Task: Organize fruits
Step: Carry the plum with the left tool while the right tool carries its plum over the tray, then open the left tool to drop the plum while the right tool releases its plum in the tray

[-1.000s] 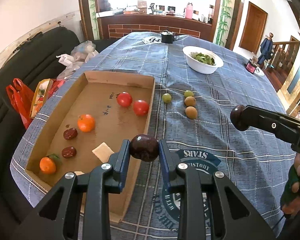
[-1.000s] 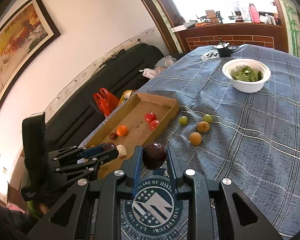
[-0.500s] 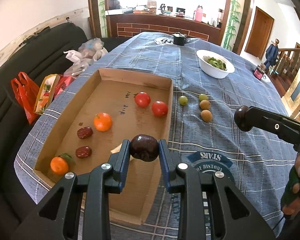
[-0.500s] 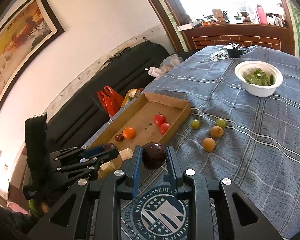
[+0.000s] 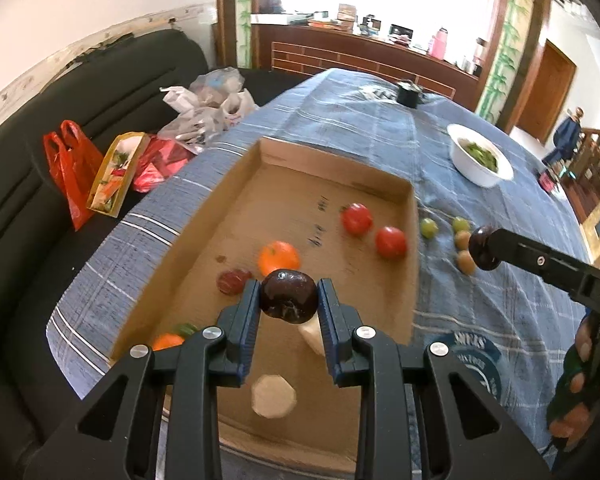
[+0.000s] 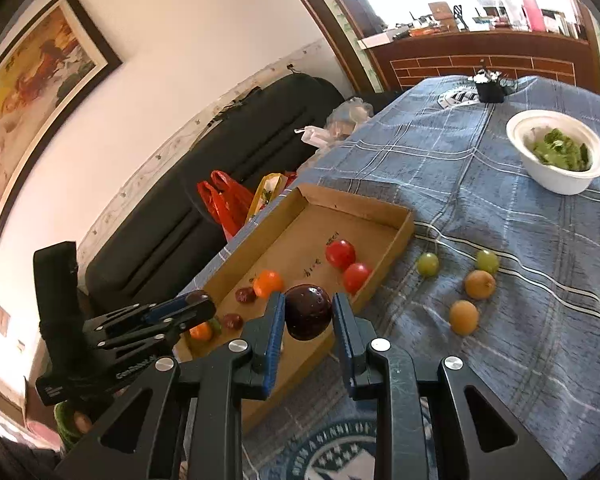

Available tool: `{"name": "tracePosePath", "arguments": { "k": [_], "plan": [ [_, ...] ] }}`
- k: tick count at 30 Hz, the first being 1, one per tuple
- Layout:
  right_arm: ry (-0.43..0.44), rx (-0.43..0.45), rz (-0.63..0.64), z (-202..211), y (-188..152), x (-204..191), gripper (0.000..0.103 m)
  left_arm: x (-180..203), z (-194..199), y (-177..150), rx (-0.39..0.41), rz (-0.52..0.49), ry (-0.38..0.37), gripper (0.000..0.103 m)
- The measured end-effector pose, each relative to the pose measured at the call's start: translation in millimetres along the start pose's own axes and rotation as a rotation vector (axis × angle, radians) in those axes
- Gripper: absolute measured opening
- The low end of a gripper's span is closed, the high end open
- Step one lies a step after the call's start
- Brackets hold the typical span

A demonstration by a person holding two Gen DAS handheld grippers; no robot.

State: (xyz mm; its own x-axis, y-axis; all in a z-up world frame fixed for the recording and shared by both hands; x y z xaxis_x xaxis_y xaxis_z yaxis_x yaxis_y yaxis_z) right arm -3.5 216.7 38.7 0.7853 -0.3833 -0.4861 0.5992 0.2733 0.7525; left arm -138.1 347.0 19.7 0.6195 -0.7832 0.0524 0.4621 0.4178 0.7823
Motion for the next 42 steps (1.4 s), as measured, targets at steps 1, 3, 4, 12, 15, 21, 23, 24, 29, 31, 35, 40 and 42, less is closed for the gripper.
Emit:
{"name": "tracePosePath", "arguments": {
  "k": [1,3,4,12,15,21,23,24,29,31,35,40,42],
  "plan": [
    [-0.005,0.0,-0.007,-5,2,1,0.024,-4,-2,4,0.001,0.005,0.006,0.026],
    [-0.012,-0.005,-0.025,-18,6,4,0.024,-12,-10,12,0.002,0.015,0.014,0.026],
    [-0.011,-0.009,-0.033,-24,7,4,0.024,-15,-14,16,0.0,0.018,0.016,0.026],
    [-0.003,-0.107,0.026,-73,-9,-14,0.024,-19,-76,35,-0.086,0.029,0.021,0.026],
    [-0.03,-0.145,0.063,-91,-24,-20,0.024,-17,-101,32,-0.136,0.029,0.017,0.026],
    [-0.083,-0.193,0.15,-122,-43,-28,0.024,-13,-136,25,-0.219,0.02,0.023,0.026],
    [-0.092,-0.201,0.167,-129,-47,-30,0.024,-12,-143,22,-0.235,0.011,0.026,0.026],
    [-0.095,-0.204,0.175,-131,-48,-30,0.024,-11,-146,20,-0.243,0.007,0.024,0.026],
    [-0.095,-0.211,0.186,-136,-51,-29,0.028,-9,-149,21,-0.237,-0.004,0.03,0.027],
    [-0.092,-0.211,0.191,-135,-50,-30,0.028,-10,-149,22,-0.235,0.006,0.027,0.027],
    [-0.077,-0.182,0.182,-123,-46,-33,0.044,-11,-147,24,-0.254,0.01,0.034,0.027],
    [-0.063,-0.138,0.188,-102,-38,-39,0.051,-10,-123,36,-0.209,0.017,0.018,0.033],
    [-0.056,-0.123,0.175,-93,-36,-39,0.051,-11,-107,41,-0.174,0.03,0.007,0.052]
  ]
}}
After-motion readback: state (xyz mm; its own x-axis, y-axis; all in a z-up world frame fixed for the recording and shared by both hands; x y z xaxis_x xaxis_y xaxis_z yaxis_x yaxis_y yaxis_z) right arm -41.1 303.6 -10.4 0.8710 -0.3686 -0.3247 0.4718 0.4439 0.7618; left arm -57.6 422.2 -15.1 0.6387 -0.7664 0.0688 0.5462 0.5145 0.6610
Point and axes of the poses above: each gripper's, at about its wrist camera, not at the fingertips, and z roughly against the way its jaws point, x to its right, y to its top, the point moved 5 cm from there along -z, roughly the way its jaws point, and after that the axes turned 13 degrees about x, right-handed, at the moved point
